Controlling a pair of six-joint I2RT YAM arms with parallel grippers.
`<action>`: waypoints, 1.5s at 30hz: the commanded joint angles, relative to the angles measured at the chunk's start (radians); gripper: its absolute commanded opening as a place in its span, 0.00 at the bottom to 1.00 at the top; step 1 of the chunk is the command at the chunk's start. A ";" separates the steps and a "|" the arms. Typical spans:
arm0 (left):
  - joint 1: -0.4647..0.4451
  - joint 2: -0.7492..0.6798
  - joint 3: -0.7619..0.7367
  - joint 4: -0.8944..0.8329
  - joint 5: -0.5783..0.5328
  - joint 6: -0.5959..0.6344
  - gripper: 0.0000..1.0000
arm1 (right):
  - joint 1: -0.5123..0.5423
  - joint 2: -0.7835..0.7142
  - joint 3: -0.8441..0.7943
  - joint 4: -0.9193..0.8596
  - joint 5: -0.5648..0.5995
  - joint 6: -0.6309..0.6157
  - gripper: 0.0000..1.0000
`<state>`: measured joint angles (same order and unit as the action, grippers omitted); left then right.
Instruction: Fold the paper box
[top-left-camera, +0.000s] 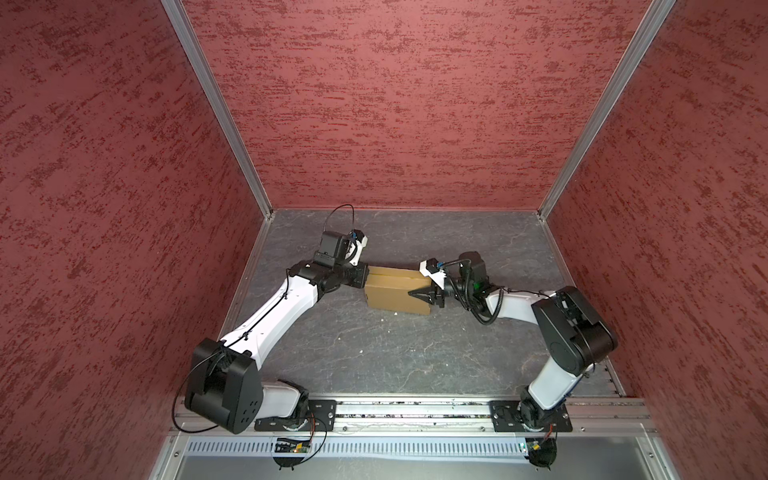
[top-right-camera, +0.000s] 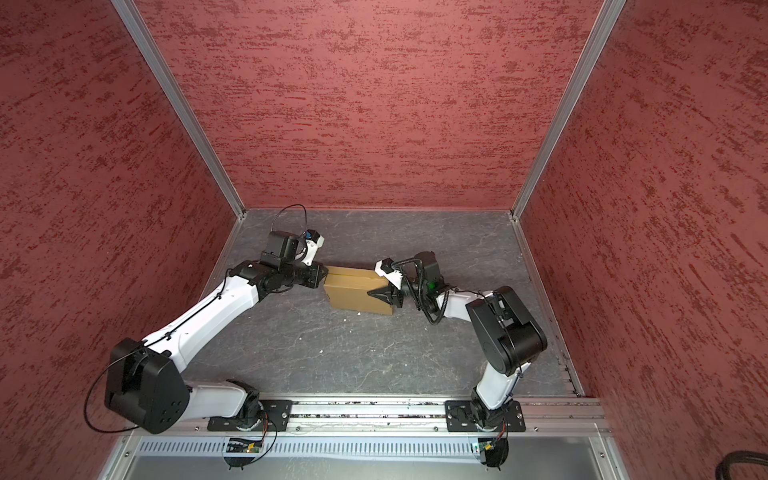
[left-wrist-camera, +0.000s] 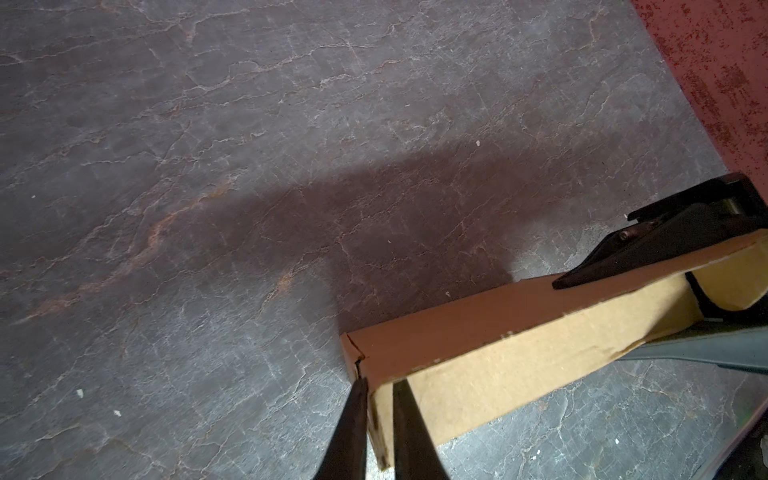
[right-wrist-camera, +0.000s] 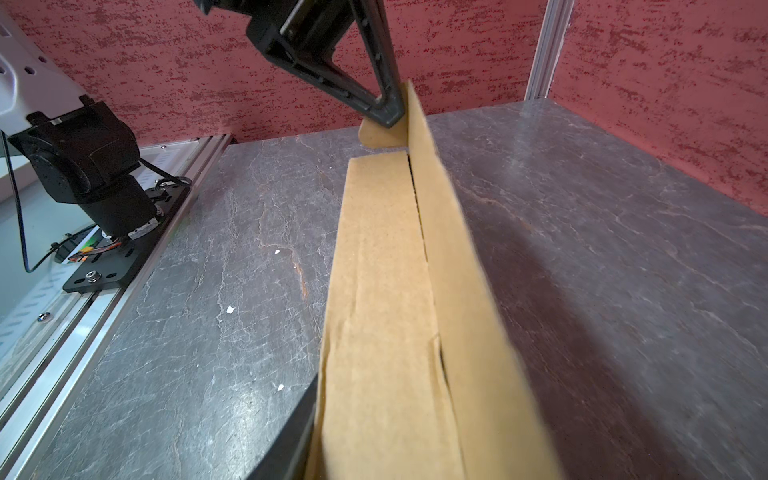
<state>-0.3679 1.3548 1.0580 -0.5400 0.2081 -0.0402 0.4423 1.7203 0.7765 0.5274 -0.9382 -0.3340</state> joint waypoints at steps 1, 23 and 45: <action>-0.012 -0.004 0.023 0.011 -0.004 -0.003 0.11 | 0.008 -0.004 0.000 -0.052 0.033 -0.017 0.27; -0.060 -0.034 -0.039 0.084 -0.063 -0.081 0.04 | 0.008 -0.002 0.003 -0.058 0.039 -0.014 0.27; -0.101 -0.077 -0.133 0.165 -0.122 -0.149 0.00 | 0.009 0.000 0.004 -0.060 0.045 -0.009 0.26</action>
<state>-0.4438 1.2903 0.9485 -0.4065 0.0429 -0.1658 0.4423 1.7203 0.7769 0.5217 -0.9325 -0.3328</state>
